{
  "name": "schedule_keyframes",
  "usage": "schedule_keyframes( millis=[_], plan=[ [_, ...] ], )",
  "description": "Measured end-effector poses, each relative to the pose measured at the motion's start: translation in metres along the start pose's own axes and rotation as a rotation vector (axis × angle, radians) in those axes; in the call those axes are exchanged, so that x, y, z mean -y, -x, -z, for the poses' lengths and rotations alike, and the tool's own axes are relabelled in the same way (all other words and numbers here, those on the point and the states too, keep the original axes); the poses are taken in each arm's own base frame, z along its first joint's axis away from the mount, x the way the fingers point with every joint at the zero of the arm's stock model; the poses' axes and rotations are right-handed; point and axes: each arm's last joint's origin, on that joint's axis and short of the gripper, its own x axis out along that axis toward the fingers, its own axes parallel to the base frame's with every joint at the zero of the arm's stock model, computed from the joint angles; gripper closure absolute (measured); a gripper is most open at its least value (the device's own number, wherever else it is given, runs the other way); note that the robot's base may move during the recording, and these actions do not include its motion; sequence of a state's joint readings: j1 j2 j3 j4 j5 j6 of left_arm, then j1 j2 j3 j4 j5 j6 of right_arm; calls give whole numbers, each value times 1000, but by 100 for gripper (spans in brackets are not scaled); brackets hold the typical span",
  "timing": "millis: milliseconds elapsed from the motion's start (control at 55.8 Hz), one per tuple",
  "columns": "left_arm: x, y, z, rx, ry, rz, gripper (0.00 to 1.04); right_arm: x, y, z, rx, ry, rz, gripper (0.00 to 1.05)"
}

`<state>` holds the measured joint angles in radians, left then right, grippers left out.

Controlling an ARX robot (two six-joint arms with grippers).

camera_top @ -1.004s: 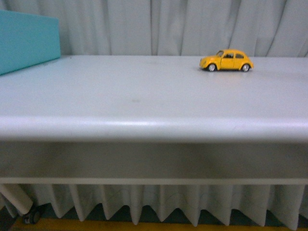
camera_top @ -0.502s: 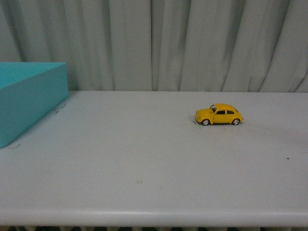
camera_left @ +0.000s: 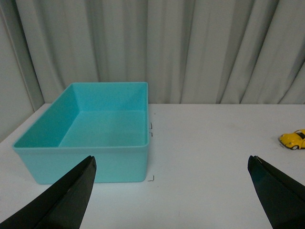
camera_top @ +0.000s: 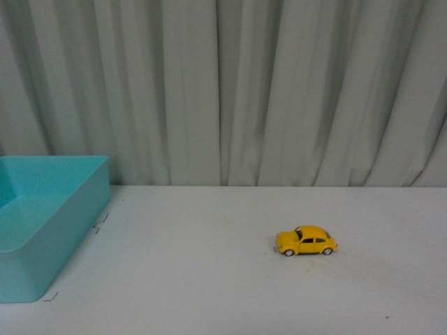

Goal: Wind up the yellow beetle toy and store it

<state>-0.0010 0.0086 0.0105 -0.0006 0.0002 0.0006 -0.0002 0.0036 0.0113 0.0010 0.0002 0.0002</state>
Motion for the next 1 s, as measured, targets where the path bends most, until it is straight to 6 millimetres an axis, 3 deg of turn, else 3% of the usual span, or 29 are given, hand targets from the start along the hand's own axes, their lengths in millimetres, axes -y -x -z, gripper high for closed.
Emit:
schedule_keyframes(
  millis=[1004],
  plan=[
    [0, 0, 0, -3, 0, 0, 7, 0, 0, 0, -5, 0, 0, 7]
  ],
)
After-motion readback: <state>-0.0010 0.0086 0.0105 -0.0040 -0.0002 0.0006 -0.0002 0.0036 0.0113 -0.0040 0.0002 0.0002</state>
